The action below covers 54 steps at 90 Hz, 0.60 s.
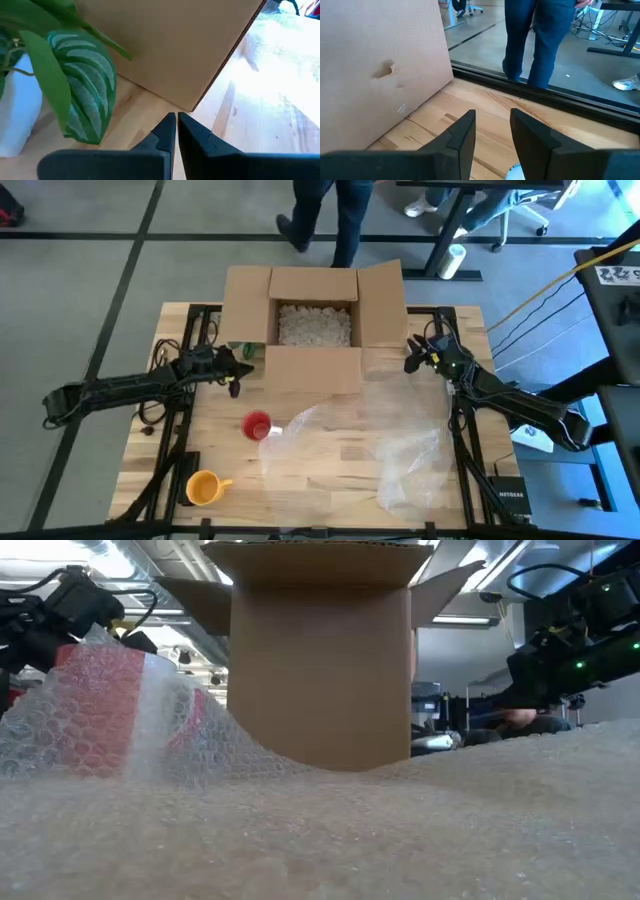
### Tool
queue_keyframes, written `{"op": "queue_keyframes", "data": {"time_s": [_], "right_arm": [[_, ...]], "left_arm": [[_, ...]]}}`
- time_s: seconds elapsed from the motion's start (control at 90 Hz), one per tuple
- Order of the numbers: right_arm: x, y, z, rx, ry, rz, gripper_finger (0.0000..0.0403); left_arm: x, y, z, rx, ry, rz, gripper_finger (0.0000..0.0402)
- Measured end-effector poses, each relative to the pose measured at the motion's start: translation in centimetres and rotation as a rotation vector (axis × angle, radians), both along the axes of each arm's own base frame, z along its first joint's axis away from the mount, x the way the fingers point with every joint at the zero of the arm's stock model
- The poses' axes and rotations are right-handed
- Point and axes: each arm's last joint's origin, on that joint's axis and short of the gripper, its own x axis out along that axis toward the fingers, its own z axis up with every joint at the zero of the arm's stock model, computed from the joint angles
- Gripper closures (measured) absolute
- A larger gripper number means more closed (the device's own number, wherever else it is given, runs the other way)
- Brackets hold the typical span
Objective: Wrap mug
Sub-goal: Put the red mug on the bubble wrap
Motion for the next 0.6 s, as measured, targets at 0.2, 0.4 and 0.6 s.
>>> {"op": "queue_keyframes", "data": {"time_s": [0.2, 0.4, 0.6], "right_arm": [[0.0, 0.0, 0.0, 0.0, 0.0, 0.0, 0.0295], [0.0, 0.0, 0.01, 0.0, -0.001, 0.0, 0.0295], [0.16, 0.15, -0.1, 0.063, -0.056, 0.054, 0.0295]], "left_arm": [[-0.08, 0.05, -0.11, 0.004, 0.016, 0.025, 0.0402], [-0.11, 0.1, -0.11, -0.023, 0.005, 0.062, 0.0402], [-0.11, 0.11, -0.11, -0.05, -0.006, 0.079, 0.0402]]}}
